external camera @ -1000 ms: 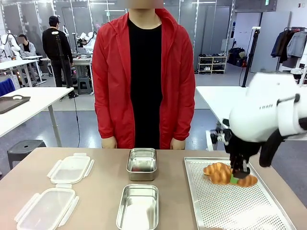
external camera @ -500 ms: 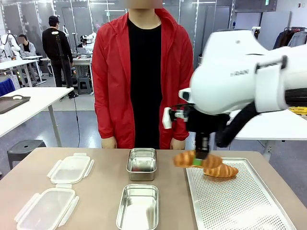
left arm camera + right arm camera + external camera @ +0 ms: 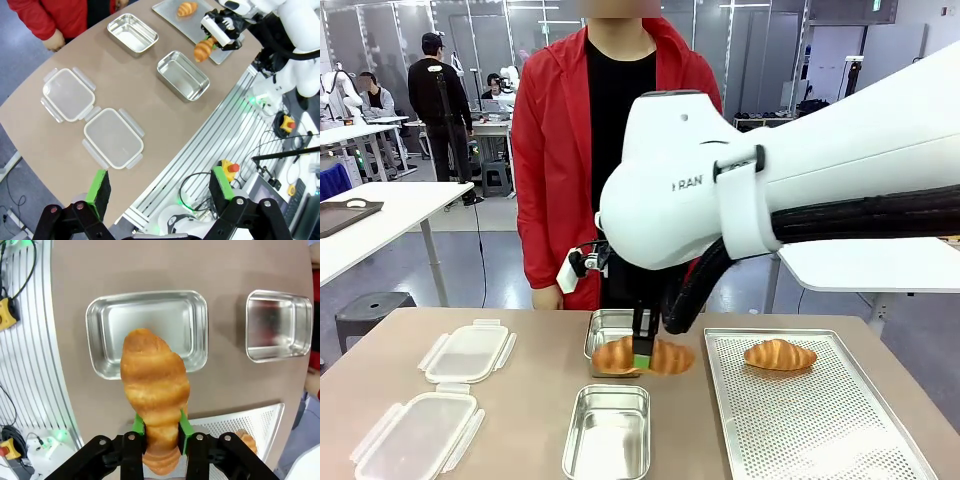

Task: Place the bread into the airtight container.
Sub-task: Pick up a Butter Roll and place it into an empty Airtight Container.

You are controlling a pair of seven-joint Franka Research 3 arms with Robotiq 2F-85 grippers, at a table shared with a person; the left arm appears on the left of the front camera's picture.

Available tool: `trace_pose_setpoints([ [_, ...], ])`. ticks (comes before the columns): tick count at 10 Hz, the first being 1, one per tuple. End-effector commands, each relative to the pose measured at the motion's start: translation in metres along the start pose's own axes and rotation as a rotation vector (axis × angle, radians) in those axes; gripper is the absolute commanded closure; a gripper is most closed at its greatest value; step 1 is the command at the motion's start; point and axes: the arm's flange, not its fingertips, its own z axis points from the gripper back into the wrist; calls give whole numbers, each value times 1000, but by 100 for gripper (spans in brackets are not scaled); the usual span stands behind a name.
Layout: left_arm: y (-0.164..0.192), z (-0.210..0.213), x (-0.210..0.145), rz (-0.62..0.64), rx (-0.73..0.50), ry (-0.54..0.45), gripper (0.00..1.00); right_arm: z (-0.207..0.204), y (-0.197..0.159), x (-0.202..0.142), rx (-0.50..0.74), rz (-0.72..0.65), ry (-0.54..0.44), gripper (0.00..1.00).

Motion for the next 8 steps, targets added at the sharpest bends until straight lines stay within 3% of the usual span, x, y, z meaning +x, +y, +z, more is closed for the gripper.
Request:
trace_pose_setpoints([
  [1, 0, 1, 1, -18, -9, -1, 0, -6, 2, 13, 6, -25, -12, 73],
  [8, 0, 1, 1, -18, -9, -1, 0, -10, 0, 8, 6, -9, -4, 73],
])
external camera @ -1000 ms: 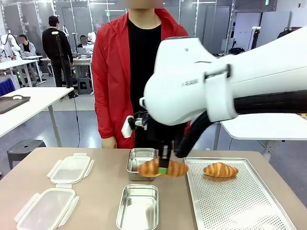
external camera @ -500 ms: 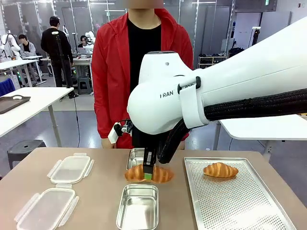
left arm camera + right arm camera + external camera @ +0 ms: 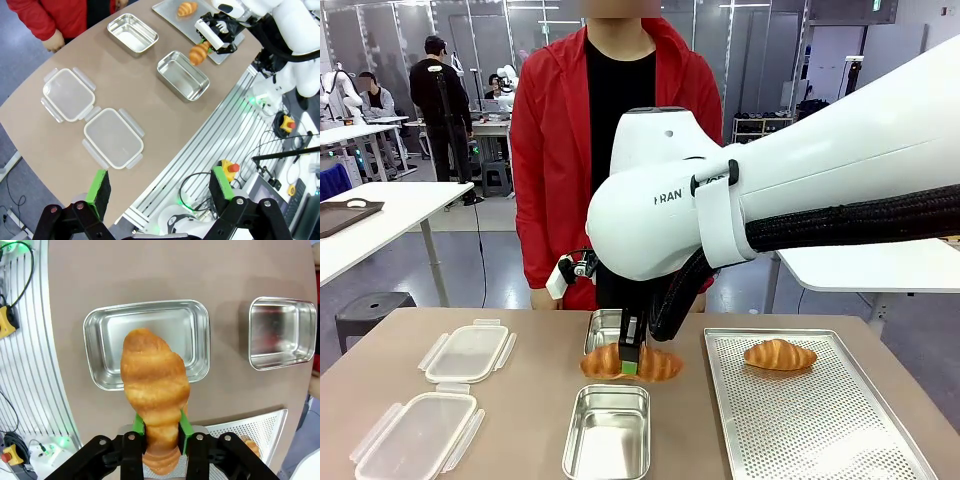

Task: Place the bread into the airtight container.
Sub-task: Pick up a Butter Roll and place it into an empty Airtight Container.

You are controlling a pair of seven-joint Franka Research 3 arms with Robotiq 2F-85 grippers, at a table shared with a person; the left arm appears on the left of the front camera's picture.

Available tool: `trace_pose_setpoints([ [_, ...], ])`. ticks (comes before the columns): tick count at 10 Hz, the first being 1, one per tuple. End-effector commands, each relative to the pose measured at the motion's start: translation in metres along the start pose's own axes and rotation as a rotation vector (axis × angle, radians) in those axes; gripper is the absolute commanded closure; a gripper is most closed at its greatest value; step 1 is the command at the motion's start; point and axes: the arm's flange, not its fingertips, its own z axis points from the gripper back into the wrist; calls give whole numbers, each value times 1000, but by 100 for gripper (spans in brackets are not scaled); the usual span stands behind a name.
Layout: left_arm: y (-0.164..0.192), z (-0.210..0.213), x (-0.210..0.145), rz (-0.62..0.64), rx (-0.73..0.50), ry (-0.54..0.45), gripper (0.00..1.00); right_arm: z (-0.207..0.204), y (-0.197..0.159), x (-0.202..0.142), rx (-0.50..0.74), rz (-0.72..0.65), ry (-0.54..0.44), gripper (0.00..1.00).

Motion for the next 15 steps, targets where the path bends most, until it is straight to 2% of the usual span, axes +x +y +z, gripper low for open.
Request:
trace_pose_setpoints([
  [1, -1, 1, 1, -18, -9, -1, 0, 0, 0, 0, 0, 0, 0, 73],
  [3, -1, 1, 1, -18, -9, -1, 0, -15, 0, 9, 8, -303, 37, 73],
  [4, -1, 1, 1, -18, -9, -1, 0, -18, 3, 11, 40, -473, -7, 73],
  [5, -1, 1, 1, -18, -9, -1, 0, -24, 5, 14, -34, -585, 63, 73],
  [7, -1, 1, 1, -18, -9, -1, 0, -38, 0, 21, -1, -899, 42, 73],
  [9, -1, 1, 1, -18, -9, -1, 0, -57, -3, 23, 6, -1131, 53, 73],
  [10, -1, 1, 1, -18, -9, -1, 0, -69, -1, 27, 26, -1207, 56, 73],
  [11, -1, 1, 1, -18, -9, -1, 0, -82, 1, 31, -1, -1231, 87, 73],
  [13, -1, 1, 1, -18, -9, -1, 0, -105, 3, 36, -27, -1305, 77, 73],
  [15, -1, 1, 1, -18, -9, -1, 0, -127, 7, 41, -19, -1323, 79, 73],
])
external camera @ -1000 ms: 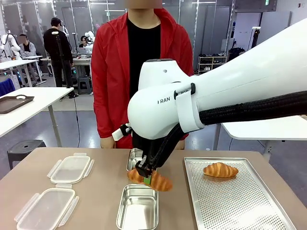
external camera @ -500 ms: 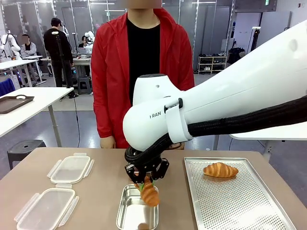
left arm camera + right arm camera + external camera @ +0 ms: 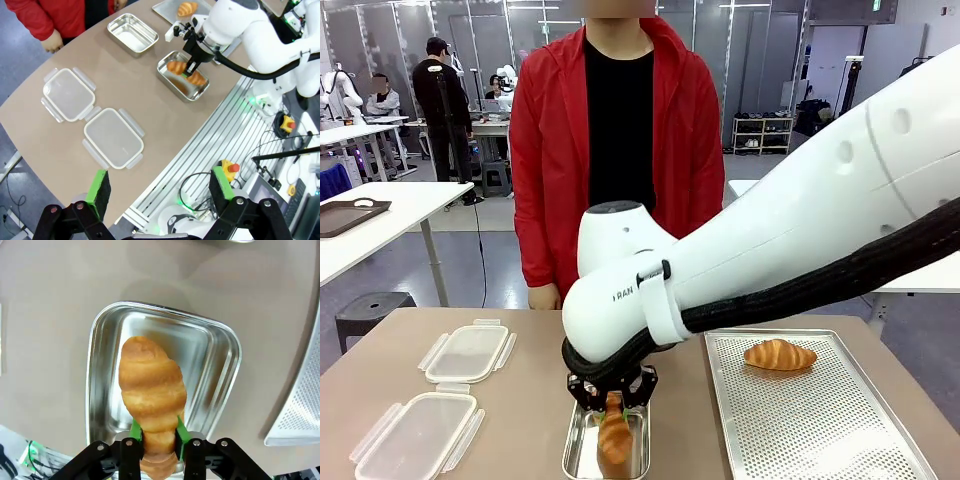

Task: Place the bread into the airtight container.
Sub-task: Pick up a Butter Roll and place it into an empty Airtight Container.

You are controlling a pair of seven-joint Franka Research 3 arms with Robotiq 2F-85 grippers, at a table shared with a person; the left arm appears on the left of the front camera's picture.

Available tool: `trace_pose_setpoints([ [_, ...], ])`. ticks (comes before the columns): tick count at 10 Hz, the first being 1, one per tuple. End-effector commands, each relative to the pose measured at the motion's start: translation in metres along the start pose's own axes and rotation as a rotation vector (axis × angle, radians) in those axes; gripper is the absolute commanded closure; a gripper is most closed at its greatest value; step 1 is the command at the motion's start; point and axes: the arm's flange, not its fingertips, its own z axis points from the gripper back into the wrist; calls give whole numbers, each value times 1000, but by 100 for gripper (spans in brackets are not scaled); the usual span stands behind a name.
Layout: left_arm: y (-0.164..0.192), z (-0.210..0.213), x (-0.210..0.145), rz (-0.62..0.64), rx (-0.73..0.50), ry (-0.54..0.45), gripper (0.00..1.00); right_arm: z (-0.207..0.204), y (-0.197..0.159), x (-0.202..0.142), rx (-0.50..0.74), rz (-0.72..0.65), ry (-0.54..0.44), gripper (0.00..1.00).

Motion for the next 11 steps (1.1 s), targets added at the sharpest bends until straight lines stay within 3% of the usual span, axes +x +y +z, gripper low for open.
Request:
trace_pose_setpoints([
  [1, -1, 1, 1, -18, -9, -1, 0, -10, 13, 1, -11, -44, -34, 73],
  [2, -1, 1, 1, -18, -9, -1, 0, -11, 14, 1, -16, -42, -44, 65],
  [3, -1, 1, 1, -18, -9, -1, 0, -11, 14, 1, -11, -41, -51, 37],
  [5, -1, 1, 1, -18, -9, -1, 0, -10, 16, 1, -19, -31, -46, 0],
  [11, -1, 1, 1, -18, -9, -1, 0, -8, 8, 1, 1, -3, -16, 0],
])
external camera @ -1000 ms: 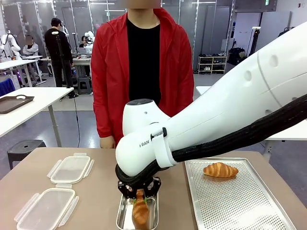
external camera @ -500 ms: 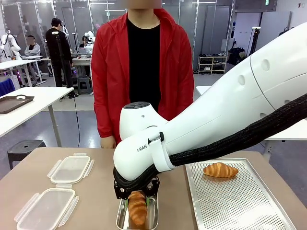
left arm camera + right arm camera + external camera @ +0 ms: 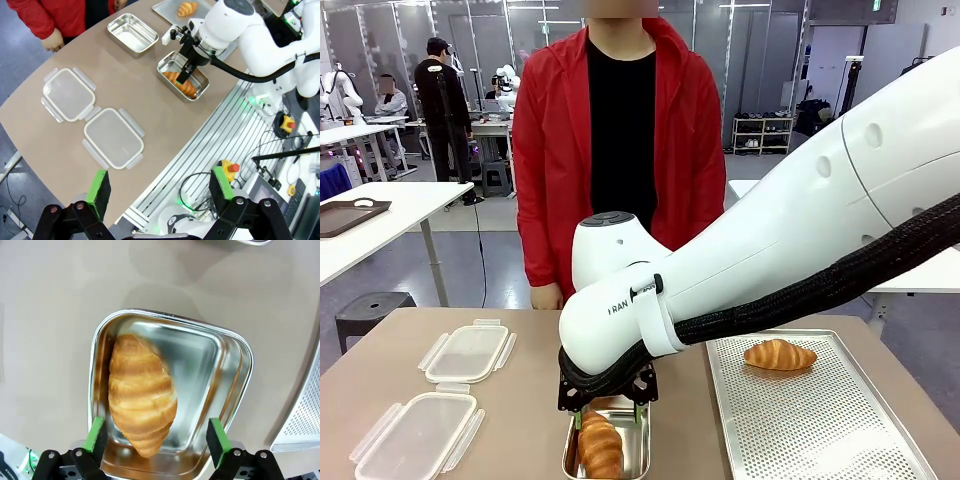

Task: Place the bread into the airtight container.
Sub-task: Pick up a Butter Roll and place it into an empty Airtight Container.

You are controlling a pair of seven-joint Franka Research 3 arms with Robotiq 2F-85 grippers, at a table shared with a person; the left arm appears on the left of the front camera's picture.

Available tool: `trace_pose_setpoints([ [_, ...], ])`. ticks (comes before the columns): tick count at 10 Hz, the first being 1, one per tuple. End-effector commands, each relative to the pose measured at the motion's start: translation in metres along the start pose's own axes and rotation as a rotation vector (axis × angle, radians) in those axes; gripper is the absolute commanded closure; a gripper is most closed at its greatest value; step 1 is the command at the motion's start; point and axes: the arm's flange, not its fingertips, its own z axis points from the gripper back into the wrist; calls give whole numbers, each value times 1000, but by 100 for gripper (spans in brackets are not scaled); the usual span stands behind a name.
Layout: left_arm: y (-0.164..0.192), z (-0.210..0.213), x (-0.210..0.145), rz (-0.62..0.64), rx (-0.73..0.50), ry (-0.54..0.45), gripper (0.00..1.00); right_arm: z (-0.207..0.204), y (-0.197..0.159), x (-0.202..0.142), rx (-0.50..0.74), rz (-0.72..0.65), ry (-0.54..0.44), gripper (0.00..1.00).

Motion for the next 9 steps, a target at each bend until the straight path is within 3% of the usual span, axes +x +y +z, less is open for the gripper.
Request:
trace_pose_setpoints([
  [1, -1, 1, 1, -18, -9, -1, 0, 1, 2, -1, 4, 4, -4, 0],
  [9, -1, 1, 1, -18, -9, -1, 0, 1, 2, -1, 4, 4, -4, 0],
])
